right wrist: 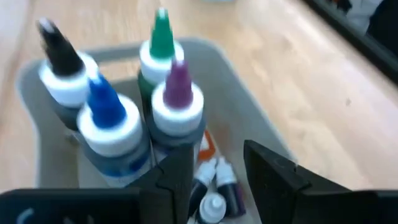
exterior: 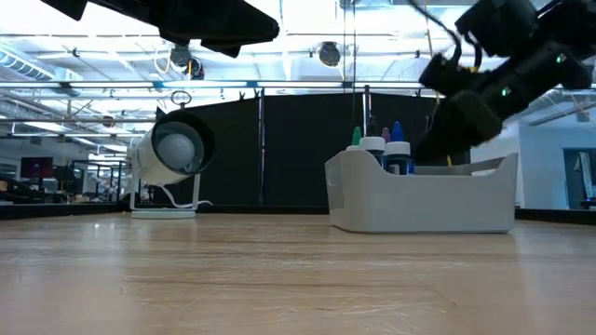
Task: Pick & Place food coloring
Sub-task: Adjust the gray bin on the table
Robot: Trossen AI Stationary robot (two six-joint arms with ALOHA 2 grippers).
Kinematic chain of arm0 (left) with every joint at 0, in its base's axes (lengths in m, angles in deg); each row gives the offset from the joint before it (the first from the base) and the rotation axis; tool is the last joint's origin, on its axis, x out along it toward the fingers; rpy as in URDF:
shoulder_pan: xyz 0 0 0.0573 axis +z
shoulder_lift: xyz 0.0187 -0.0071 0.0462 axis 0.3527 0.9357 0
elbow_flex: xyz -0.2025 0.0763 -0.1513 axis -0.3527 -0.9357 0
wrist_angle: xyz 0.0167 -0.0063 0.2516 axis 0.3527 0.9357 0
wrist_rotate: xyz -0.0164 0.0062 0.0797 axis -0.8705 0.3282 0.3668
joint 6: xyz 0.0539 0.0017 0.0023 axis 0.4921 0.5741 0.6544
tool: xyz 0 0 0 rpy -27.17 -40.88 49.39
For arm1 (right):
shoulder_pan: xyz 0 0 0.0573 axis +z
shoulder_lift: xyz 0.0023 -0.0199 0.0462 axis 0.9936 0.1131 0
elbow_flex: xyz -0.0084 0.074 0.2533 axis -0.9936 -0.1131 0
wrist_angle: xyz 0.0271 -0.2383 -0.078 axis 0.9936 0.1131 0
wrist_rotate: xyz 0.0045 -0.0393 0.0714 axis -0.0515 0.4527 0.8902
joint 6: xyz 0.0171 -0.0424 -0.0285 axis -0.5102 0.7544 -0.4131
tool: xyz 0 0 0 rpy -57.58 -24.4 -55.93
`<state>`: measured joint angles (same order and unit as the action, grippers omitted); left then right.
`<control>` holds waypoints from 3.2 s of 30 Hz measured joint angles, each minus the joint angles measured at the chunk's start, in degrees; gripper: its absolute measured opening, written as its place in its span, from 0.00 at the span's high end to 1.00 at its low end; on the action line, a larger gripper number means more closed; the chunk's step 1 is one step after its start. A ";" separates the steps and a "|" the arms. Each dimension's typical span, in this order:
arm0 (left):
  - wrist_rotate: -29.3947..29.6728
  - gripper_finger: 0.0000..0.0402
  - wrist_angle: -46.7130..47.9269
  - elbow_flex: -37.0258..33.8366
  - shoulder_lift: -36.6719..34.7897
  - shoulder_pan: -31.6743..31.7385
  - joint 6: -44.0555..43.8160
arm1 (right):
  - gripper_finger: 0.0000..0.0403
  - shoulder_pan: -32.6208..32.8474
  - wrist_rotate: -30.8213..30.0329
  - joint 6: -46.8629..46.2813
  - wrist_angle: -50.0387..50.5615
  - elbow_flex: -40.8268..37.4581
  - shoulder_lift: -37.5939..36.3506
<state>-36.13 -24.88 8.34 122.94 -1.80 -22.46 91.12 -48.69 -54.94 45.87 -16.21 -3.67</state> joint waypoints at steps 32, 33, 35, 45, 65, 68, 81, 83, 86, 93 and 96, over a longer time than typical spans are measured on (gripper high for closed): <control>-0.01 0.90 -0.11 0.00 0.00 -0.01 -0.31 | 1.00 5.73 -1.16 -29.12 51.50 2.75 -20.94; -0.02 0.90 -0.11 0.00 0.00 -0.02 -0.31 | 1.00 5.75 -0.18 -29.70 50.29 2.78 -19.50; 0.01 0.90 -0.11 0.00 0.00 0.00 -0.31 | 1.00 6.06 0.94 -30.25 48.14 2.78 -16.21; -0.02 0.90 -0.09 0.00 0.00 0.00 -0.97 | 1.00 6.38 5.72 -27.00 35.15 2.75 -3.95; -0.02 0.90 -0.04 0.00 0.00 -0.02 -0.88 | 1.00 5.43 -5.13 -29.04 36.26 2.75 -2.53; -0.02 0.90 -0.04 0.00 0.00 -0.01 -0.88 | 1.00 3.95 -4.25 -28.62 35.13 2.75 -2.55; 0.00 0.90 -0.04 0.00 0.00 -0.01 -0.88 | 1.00 1.69 -1.66 -24.33 30.34 2.73 -2.51; 0.01 0.90 -0.04 0.00 0.00 0.00 -0.68 | 1.00 1.71 -1.61 -23.92 30.30 2.73 -2.51; 0.01 0.90 -0.04 0.00 0.00 -0.02 -0.64 | 1.00 2.26 -1.59 -21.59 29.56 2.73 -2.51; 0.16 0.90 0.48 0.00 0.00 -0.02 -2.84 | 1.00 3.68 -1.44 -18.00 29.77 2.73 -5.79; 1.71 0.90 0.41 0.00 0.00 -0.02 -2.51 | 1.00 3.72 -1.46 -16.51 30.23 2.73 -9.61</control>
<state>-34.43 -24.46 8.34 122.94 -1.83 -24.97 94.84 -50.15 -71.46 76.10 -13.47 -13.28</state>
